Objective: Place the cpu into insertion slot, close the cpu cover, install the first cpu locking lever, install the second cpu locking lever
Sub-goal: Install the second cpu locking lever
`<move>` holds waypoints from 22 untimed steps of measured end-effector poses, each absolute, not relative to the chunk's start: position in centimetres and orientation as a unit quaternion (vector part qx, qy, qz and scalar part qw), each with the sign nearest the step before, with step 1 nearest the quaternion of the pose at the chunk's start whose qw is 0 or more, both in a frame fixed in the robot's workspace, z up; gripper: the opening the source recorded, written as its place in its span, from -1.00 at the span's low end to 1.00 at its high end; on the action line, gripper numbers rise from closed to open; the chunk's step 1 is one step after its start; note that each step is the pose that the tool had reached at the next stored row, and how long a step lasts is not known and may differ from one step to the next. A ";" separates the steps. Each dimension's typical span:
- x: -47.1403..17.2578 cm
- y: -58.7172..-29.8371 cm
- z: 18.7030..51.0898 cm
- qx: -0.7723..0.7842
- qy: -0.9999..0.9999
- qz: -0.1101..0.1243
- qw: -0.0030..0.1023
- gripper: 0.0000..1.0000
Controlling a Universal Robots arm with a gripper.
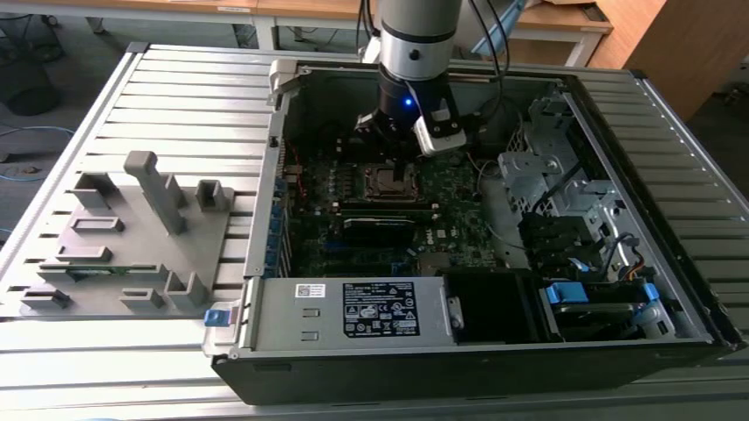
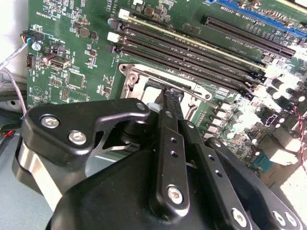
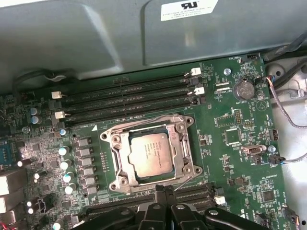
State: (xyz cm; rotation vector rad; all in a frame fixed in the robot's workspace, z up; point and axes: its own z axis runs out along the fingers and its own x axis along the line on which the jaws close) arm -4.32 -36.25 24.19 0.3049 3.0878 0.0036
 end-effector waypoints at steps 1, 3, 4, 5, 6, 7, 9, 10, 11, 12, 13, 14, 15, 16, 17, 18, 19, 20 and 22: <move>-4.3 -36.3 24.2 0.098 0.995 0.001 0.019 -0.79; -4.3 -36.5 24.2 0.098 0.995 0.001 0.019 -0.79; -4.3 -36.6 24.2 0.098 0.995 0.001 0.019 -0.79; -4.3 -36.8 24.2 0.098 0.995 0.001 0.019 -0.79; -4.3 -36.9 24.2 0.098 0.995 0.001 0.019 -0.79; -4.3 -37.0 24.2 0.098 0.995 0.001 0.019 -0.79; -4.4 -37.2 24.1 0.098 0.995 0.001 0.020 -0.79; -4.4 -37.2 24.1 0.098 0.995 0.001 0.020 -0.79; -4.5 -37.3 24.1 0.098 0.995 0.001 0.020 -0.79; -4.6 -37.3 24.0 0.097 0.995 0.001 0.020 -0.79; -4.6 -37.3 24.0 0.097 0.995 0.001 0.020 -0.79; -4.7 -37.4 24.0 0.096 0.995 0.001 0.020 -0.79; -4.8 -37.4 24.0 0.094 0.995 0.001 0.020 -0.79; -4.8 -37.4 23.9 0.093 0.995 0.001 0.020 -0.79; -4.9 -37.4 23.9 0.091 0.996 0.001 0.020 -0.79; -4.9 -37.4 23.9 0.089 0.996 0.001 0.020 -0.79; -5.0 -37.4 23.9 0.088 0.996 0.002 0.020 -0.79; -5.1 -37.4 23.8 0.086 0.996 0.001 0.020 -0.79; -5.2 -37.4 23.7 0.083 0.996 0.002 0.021 -0.79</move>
